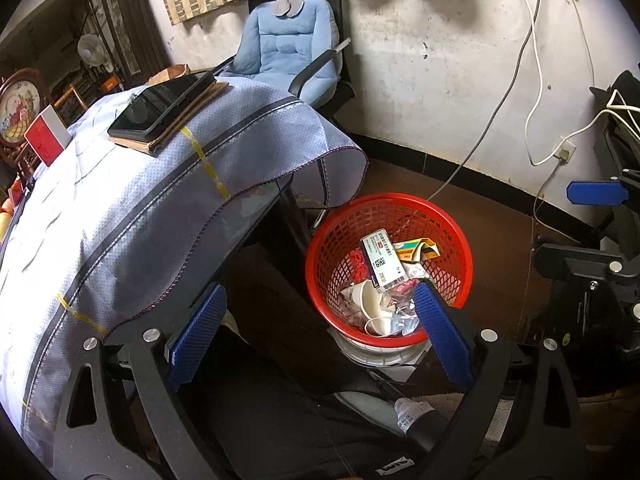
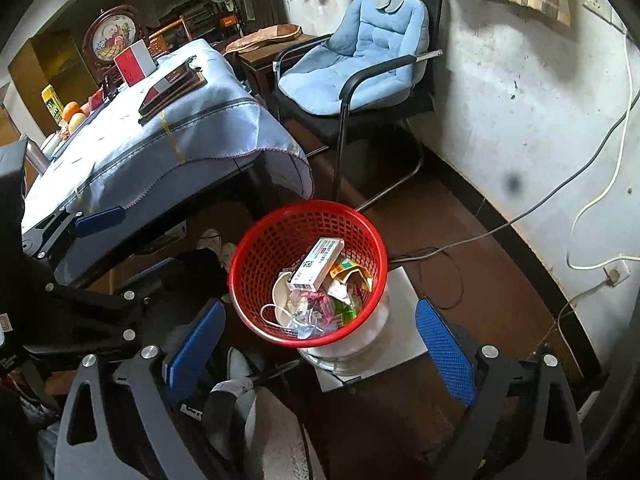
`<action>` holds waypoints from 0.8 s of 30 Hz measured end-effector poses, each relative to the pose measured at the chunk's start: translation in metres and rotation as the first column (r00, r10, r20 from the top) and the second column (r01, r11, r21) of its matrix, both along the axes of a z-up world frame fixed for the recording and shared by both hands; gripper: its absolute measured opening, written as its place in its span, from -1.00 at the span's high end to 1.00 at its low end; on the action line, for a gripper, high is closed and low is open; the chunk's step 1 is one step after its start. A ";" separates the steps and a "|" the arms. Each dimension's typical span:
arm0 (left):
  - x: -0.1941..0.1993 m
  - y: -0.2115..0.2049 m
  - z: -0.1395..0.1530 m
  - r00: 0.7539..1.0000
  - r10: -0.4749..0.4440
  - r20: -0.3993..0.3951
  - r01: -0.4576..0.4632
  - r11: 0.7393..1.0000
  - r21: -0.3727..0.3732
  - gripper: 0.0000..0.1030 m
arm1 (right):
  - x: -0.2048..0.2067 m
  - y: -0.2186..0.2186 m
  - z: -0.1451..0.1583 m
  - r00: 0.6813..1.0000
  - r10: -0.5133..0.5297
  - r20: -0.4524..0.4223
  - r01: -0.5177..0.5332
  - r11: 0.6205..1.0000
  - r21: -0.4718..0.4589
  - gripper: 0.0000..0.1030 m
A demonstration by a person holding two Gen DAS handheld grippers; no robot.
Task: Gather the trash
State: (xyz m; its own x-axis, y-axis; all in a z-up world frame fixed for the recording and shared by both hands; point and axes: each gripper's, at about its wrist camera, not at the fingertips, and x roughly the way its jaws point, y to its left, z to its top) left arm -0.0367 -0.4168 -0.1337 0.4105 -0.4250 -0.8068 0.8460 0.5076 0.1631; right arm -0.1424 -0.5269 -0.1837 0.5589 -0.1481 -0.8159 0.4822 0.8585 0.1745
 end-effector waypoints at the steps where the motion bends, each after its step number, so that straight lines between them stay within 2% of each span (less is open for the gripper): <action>1: 0.000 0.001 0.000 1.000 0.002 -0.002 -0.002 1.000 -0.001 -0.77 | 0.000 0.001 0.000 1.000 0.000 0.000 0.000 1.000 -0.002 -0.83; 24: 0.000 0.002 0.002 1.000 0.008 0.014 -0.008 1.000 -0.005 -0.77 | 0.001 0.002 0.000 1.000 0.007 -0.005 -0.007 1.000 0.007 -0.83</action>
